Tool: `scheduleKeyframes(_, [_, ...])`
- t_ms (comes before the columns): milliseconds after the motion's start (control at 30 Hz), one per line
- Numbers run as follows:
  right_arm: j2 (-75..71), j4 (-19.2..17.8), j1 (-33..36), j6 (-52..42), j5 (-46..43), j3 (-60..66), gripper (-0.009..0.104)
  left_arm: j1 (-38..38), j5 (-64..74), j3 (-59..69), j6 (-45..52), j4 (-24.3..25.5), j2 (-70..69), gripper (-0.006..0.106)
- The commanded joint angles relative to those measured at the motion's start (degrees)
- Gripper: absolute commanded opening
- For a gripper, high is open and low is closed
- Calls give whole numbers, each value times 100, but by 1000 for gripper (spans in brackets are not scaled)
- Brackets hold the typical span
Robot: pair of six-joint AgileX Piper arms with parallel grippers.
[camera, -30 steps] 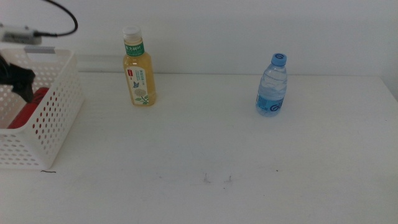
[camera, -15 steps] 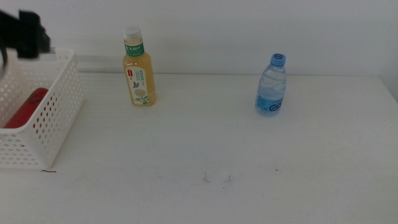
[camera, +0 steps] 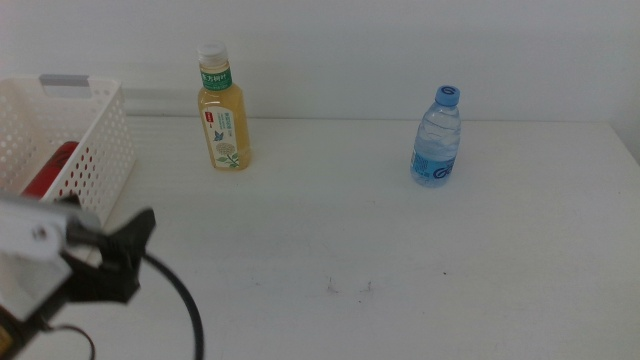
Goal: Use arms to grab the bottles and put them into the dustbin to the left of the table.
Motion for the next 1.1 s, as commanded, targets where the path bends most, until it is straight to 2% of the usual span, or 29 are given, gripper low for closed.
scheduleKeyframes(0, [-24,-38,-39,-39,-50,21,79,100,-1190,354,106,-126,387,94])
scheduleKeyframes(200, [-24,-38,-39,-39,-50,21,79,96,-2351,261,175,-158,1894,94])
scheduleKeyframes(333, [-24,-38,-39,-39,-50,21,79,96,-2934,-256,186,-251,2970,94])
scheduleKeyframes(567, [-24,-38,-39,-39,-50,21,79,96,-2984,-1544,-79,110,4455,94])
scheduleKeyframes(1067, [-24,-38,-39,-39,-50,21,79,96,-2548,-3941,71,124,6373,94])
